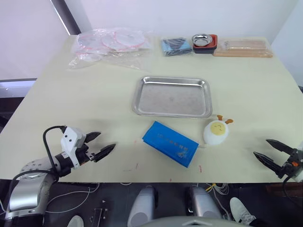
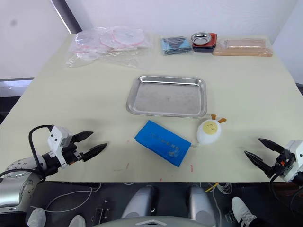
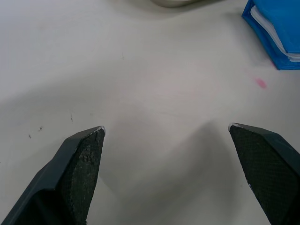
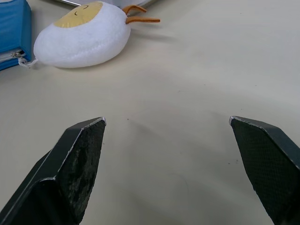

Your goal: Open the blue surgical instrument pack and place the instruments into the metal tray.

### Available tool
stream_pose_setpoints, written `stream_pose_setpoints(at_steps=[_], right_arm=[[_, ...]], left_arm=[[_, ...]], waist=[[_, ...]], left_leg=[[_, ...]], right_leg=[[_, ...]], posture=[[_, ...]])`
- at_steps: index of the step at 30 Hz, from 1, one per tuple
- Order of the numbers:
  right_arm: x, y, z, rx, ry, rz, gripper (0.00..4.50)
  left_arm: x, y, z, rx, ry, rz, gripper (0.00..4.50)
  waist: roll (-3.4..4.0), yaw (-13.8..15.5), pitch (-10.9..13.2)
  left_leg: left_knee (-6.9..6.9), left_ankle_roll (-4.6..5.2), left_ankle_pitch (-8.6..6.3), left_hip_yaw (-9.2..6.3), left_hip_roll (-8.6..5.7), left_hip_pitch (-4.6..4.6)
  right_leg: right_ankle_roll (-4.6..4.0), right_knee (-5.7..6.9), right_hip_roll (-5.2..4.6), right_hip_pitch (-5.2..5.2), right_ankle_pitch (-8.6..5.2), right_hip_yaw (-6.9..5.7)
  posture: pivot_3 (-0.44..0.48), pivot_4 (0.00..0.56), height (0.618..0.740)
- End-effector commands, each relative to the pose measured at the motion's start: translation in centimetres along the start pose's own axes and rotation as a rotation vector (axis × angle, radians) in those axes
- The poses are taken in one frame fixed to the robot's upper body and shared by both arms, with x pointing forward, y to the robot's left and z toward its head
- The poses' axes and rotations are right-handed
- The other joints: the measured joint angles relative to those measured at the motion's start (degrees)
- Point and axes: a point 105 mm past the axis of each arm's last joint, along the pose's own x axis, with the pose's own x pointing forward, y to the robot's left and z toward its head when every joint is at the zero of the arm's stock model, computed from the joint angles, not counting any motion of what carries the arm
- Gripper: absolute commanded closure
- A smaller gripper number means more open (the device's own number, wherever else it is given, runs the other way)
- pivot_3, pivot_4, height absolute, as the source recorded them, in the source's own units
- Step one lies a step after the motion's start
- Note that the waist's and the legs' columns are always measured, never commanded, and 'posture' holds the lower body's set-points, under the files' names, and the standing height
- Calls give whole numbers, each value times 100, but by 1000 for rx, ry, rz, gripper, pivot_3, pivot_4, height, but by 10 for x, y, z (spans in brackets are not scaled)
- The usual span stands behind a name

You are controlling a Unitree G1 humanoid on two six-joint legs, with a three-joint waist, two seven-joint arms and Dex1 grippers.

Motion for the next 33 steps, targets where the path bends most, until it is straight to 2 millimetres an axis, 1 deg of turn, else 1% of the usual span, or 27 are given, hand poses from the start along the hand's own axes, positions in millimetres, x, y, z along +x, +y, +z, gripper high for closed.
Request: stream_pose_setpoints(at_steps=[1, 4, 8, 11, 15, 16, 18, 20, 21, 22, 23, 24, 25, 26, 28, 29, 31, 33], right_arm=[[-4, 1, 9, -39, -6, -11, 66], [-2, 9, 2, -35, 35, 2, 66], [3, 20, 2, -21, 51, 52, 66], [11, 34, 3, -7, 51, 120, 66], [26, 52, 6, -4, 28, 186, 66], [29, 56, 8, -2, 21, 204, 293], [37, 68, 11, -4, 10, 249, 900], [45, 78, 14, -20, 2, 294, 1968], [47, 82, 15, -29, 0, 310, 2487], [50, 86, 16, -39, 1, 328, 3059], [54, 91, 17, -50, -1, 349, 3526], [59, 96, 18, -63, -2, 373, 4042], [64, 102, 18, -83, 1, 402, 4415], [68, 106, 18, -97, 2, 420, 4500], [73, 111, 17, -120, 13, 441, 4500], [77, 115, 16, -134, 20, 456, 4500], [88, 123, 15, -164, 28, 483, 4500], [95, 127, 14, -183, 33, 501, 4500]], left_arm=[[1, 6, 8, 30, -15, -17, 0], [6, 9, 11, 31, -25, -46, 0], [12, 7, 8, 60, 15, -79, 0], [20, 3, 9, 81, 31, -123, 0], [31, 1, 18, 117, 14, -170, 0], [33, 0, 21, 122, 4, -184, 0], [40, 0, 28, 143, -19, -208, 0], [48, 3, 39, 183, -88, -208, 533], [51, 1, 43, 189, -118, -227, 869], [53, -2, 43, 188, -114, -266, 1376], [57, -5, 43, 189, -109, -302, 1792], [61, -9, 44, 193, -103, -345, 2302], [65, -13, 45, 200, -96, -385, 2635], [69, -15, 46, 206, -94, -410, 3172], [74, -18, 49, 208, -98, -447, 4078], [79, -21, 52, 214, -102, -470, 4305], [88, -28, 56, 227, -104, -521, 4305], [93, -32, 58, 232, -101, -556, 4305]], waist=[[1, 4, 0], [1, 30, -1], [1, -2, -1], [0, -6, -1], [0, 5, -1], [0, 10, -1], [0, 14, -1], [-1, 12, -1], [-2, 12, -1], [-2, 10, -1], [-4, 7, -2], [-4, -7, -2], [-5, -7, -2], [-6, -7, -1], [-7, -7, -1], [-8, -7, -2], [-10, -5, -1], [-12, -5, 0]], left_leg=[[0, 0, 0, 0, 0, 0], [1, 0, 0, -8, -9, 0], [4, 0, 0, 1, -9, 3], [4, 0, 0, 4, -9, 6], [9, 0, 0, 3, -9, 7], [10, 0, 0, 2, -9, 7], [14, 0, 0, 0, -9, 7], [19, 0, 1, 0, -10, 8], [21, 0, 1, -1, -12, 7], [24, 0, 1, 0, -13, 8], [27, 0, 1, 0, -13, 7], [28, 0, 1, 1, -14, 8], [28, 0, 1, 2, -15, 10], [29, 0, 1, 2, -15, 11], [40, 0, 1, 0, -15, 12], [42, 0, 1, -1, -15, 11], [43, 0, 1, -3, -15, 11], [62, 0, 1, -10, -15, 4]], right_leg=[[0, 0, 0, 0, 0, 0], [1, 7, 2, 0, -1, -8], [2, 9, 1, 1, 1, 1], [3, 12, 2, 1, 1, 4], [3, 21, 4, 1, 1, 3], [3, 25, 4, 0, 1, 2], [3, 33, 4, 0, 1, 1], [3, 41, 4, 0, 1, 1], [3, 45, 4, 0, 1, 1], [3, 48, 4, 0, 1, 2], [4, 51, 4, 0, 1, 2], [4, 52, 4, 0, 1, 3], [4, 54, 4, 0, 1, 4], [4, 59, 5, -1, 1, 3], [17, 77, 10, -2, -7, 3], [17, 79, 10, -2, -7, 3], [15, 79, 11, -2, -6, 3], [15, 88, 14, -4, -6, -2]], posture=[[0, 150, 740], [0, 150, 740], [0, 150, 740], [0, 150, 740], [0, 150, 740], [0, 150, 740], [0, 150, 740], [0, 150, 740], [0, 150, 740], [0, 150, 740], [0, 150, 740], [0, 150, 740], [0, 150, 740], [0, 150, 740], [0, 150, 740], [0, 150, 740], [0, 150, 740], [0, 150, 740]])
